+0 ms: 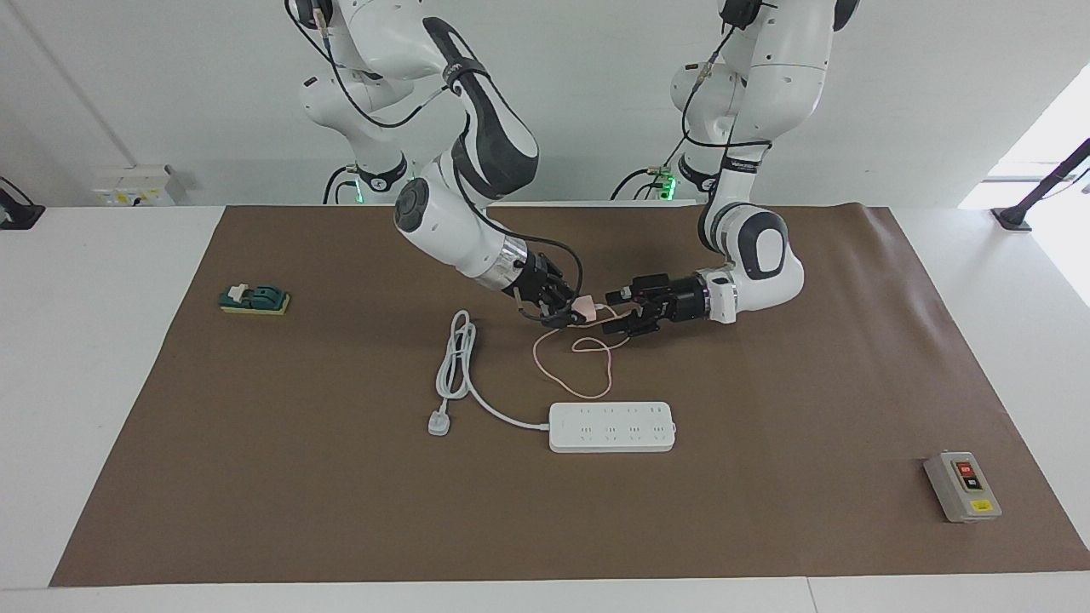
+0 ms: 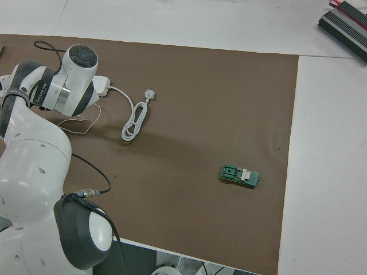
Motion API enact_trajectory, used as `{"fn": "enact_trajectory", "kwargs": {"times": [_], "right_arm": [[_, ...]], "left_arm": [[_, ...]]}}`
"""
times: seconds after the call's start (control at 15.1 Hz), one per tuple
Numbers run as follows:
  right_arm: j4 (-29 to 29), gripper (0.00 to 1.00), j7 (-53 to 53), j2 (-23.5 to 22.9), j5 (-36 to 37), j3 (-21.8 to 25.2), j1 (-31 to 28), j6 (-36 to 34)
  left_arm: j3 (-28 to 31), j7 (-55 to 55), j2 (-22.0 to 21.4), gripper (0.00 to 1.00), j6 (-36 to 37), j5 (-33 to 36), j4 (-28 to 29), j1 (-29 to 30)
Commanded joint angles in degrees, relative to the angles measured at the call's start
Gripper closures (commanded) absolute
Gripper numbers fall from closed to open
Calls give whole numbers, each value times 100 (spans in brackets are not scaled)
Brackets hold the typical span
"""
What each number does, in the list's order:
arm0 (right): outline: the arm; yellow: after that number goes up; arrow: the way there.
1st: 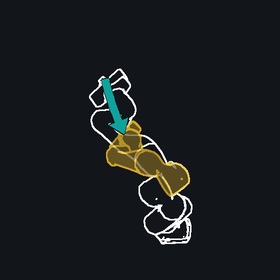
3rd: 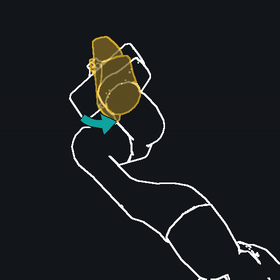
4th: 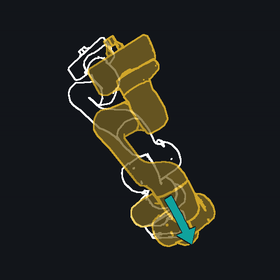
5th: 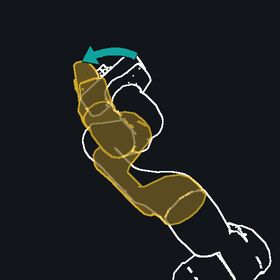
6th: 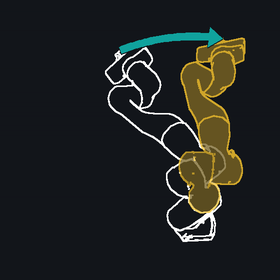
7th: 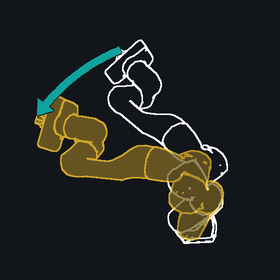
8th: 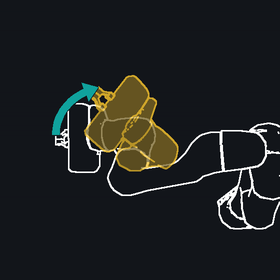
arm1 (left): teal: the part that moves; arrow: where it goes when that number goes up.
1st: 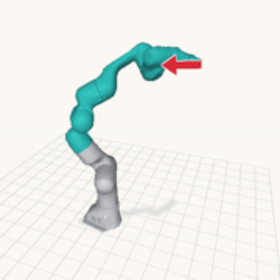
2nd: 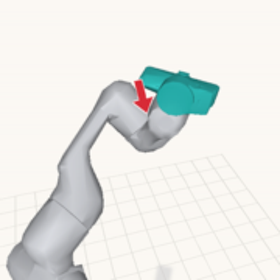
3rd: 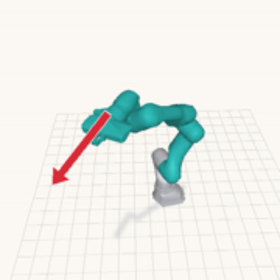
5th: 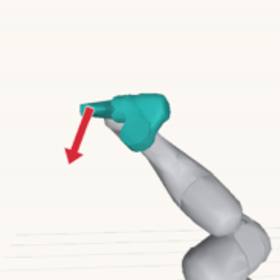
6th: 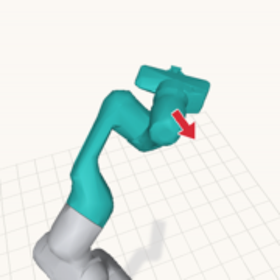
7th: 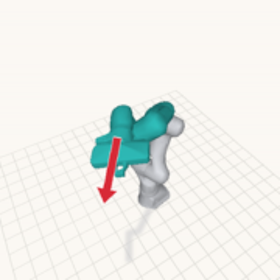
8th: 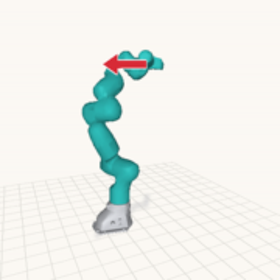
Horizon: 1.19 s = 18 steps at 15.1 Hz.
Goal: Plug charger into power strip
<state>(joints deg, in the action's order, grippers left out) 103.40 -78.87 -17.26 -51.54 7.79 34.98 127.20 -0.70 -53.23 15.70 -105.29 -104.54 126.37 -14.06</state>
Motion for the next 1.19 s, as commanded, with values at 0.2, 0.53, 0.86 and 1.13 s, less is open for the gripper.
{"fn": "enact_trajectory", "kwargs": {"times": [0.2, 0.53, 0.86, 1.13], "right_arm": [[-92, 100, -49, -67, 144, -5, 0, -46], [-83, 100, -49, -67, 144, -5, 9, -46], [-83, 100, -49, -76, 144, -5, 18, -37], [-74, 100, -41, -76, 144, -5, 18, -37]], "left_arm": [[53, -178, -155, 0, -289, 4, 2, -255], [53, -372, -146, 0, -325, 4, 2, -299], [53, -381, -173, 0, -343, 4, 20, -377], [53, -468, -182, 0, -395, 4, 64, -387]]}}
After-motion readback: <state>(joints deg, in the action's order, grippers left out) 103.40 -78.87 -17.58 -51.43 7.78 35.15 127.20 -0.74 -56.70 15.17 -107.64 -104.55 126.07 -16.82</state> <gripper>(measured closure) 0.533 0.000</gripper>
